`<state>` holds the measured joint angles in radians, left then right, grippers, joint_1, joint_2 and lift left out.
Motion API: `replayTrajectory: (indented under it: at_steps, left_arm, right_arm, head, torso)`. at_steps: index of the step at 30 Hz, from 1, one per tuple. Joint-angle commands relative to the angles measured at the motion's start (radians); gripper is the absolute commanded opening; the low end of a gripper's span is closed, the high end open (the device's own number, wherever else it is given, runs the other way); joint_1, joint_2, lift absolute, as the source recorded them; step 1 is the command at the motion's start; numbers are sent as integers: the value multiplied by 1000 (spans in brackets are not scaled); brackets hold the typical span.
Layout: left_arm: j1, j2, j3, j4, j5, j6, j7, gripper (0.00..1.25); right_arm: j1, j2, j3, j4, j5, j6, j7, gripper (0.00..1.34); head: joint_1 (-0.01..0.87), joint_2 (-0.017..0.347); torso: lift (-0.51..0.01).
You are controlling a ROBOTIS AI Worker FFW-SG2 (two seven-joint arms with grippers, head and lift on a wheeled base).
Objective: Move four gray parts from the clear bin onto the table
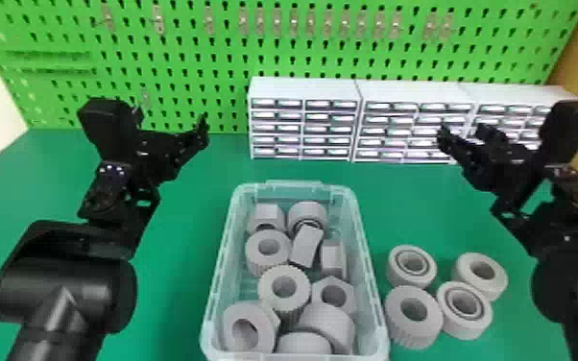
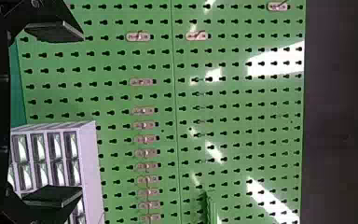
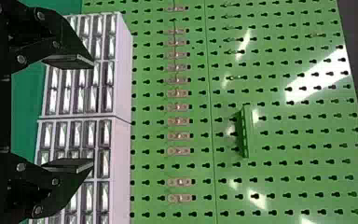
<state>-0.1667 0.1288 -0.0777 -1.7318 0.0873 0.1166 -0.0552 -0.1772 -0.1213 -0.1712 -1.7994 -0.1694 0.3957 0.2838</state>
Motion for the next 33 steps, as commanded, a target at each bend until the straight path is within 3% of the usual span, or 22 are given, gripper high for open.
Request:
replayTrajectory:
  at_steps: [1,33]
  left_arm:
    - [-1,0,1,0,0,0,0,1120]
    - [-2,2,6,0,-1,0,0,1120]
  right_arm:
    - [1,0,-1,0,2,0,0,825]
    - [-2,-4,10,0,1,0,0,825]
  head:
    - [678,34]
    - [678,34]
  torso:
    - [-50]
    - [-50]
